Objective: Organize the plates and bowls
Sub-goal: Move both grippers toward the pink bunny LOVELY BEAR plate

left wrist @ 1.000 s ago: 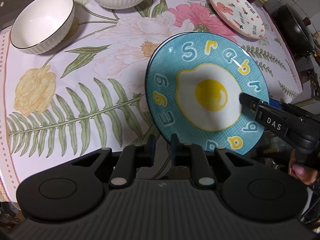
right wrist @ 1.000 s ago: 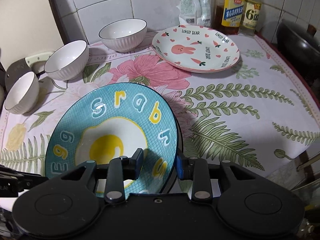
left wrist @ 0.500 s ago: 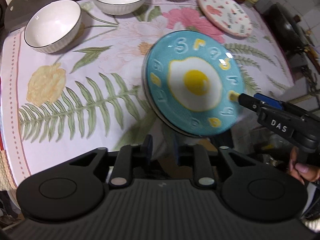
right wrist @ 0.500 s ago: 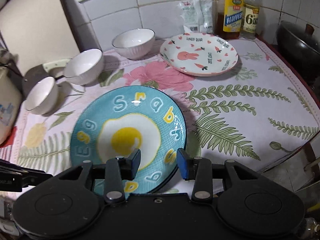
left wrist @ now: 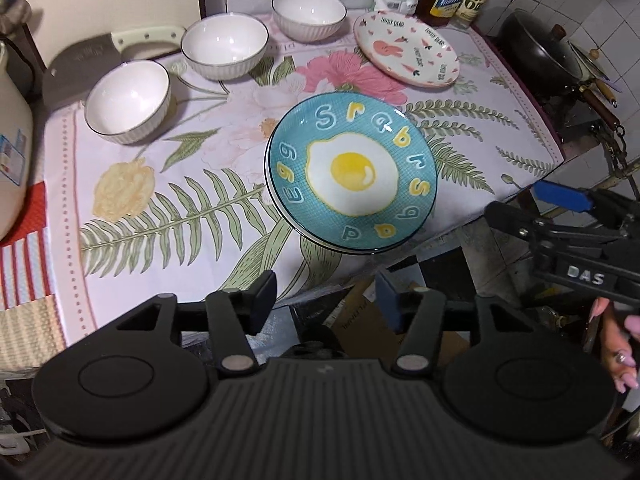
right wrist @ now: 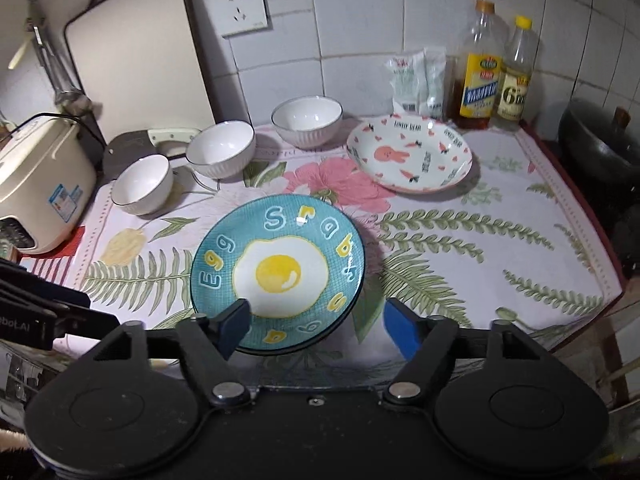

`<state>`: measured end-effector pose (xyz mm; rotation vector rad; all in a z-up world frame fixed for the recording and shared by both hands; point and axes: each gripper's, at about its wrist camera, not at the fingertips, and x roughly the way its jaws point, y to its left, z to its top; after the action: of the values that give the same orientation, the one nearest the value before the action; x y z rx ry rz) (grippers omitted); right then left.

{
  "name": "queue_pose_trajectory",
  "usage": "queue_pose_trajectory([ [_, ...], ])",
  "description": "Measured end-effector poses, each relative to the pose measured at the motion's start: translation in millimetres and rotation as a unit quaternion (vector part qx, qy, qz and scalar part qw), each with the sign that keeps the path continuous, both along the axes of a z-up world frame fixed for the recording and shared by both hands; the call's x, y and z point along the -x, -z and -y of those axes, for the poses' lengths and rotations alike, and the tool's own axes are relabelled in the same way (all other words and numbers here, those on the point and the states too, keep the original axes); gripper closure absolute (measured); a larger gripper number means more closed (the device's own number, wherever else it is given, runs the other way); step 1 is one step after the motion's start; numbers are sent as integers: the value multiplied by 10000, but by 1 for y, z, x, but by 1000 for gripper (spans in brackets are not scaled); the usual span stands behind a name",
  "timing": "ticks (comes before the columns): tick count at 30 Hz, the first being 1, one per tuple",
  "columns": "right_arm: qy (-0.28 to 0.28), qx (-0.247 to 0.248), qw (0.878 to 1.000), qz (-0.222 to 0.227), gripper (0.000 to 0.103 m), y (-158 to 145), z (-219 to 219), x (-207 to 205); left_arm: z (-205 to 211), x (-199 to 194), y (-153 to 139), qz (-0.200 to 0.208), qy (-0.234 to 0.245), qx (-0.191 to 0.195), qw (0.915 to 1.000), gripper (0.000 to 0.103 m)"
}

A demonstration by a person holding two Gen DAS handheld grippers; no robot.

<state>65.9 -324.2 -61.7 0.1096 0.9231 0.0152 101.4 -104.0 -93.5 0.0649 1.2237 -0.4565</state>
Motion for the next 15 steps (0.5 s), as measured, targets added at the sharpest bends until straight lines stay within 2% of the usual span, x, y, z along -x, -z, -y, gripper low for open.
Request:
queue_pose_trajectory([
  [8, -161, -3, 9985, 528, 18, -36, 15, 24, 9, 22, -26, 330, -78, -68, 9994, 39],
  [15, -529, 382, 9927, 1014, 18, -57, 25, 34, 33, 26, -43, 651, -92, -112, 9978, 31],
])
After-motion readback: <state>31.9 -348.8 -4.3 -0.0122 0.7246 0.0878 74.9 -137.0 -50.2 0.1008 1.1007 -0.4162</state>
